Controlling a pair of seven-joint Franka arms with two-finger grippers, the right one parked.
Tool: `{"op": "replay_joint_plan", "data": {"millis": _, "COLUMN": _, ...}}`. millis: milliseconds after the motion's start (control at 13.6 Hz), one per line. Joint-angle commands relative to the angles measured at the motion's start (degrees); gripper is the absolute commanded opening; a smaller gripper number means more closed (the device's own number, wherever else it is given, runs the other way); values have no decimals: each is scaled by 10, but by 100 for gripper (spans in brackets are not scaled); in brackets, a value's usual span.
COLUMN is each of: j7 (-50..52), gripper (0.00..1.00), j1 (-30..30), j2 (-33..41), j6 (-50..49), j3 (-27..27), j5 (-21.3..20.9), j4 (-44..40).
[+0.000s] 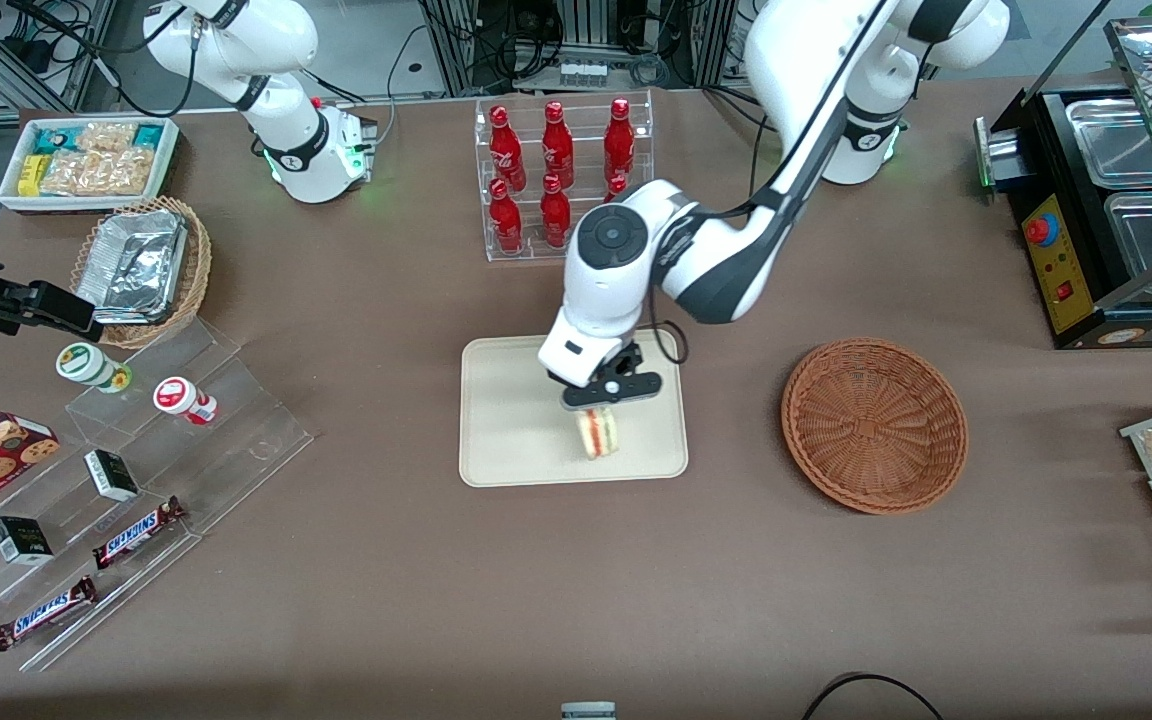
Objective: Place sandwich from basket to tray
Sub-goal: 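Lift the sandwich and carry it with the left gripper over the tray, then lower the sandwich onto the tray and open the left gripper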
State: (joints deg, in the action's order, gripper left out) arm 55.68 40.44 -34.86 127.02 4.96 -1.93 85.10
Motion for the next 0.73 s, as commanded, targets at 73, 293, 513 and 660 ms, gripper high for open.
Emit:
{"op": "replay_joint_plan", "data": {"millis": 73, "j7": -7, "gripper": 9, "j1": 21, "j2": -41, "j6": 24, "j3": 1, "j5": 4, "j4": -23}}
{"op": "replay_joint_plan", "data": {"millis": 293, "j7": -56, "gripper": 9, "j1": 24, "j2": -55, "j6": 24, "j3": 1, "j5": 1, "j4": -20}}
{"op": "replay_joint_plan", "data": {"millis": 513, "j7": -78, "gripper": 9, "j1": 24, "j2": -64, "j6": 24, "j3": 1, "j5": 1, "j4": -18}}
{"op": "replay_joint_plan", "data": {"millis": 660, "j7": -105, "gripper": 9, "j1": 25, "j2": -68, "j6": 23, "j3": 1, "j5": 1, "j4": -17}}
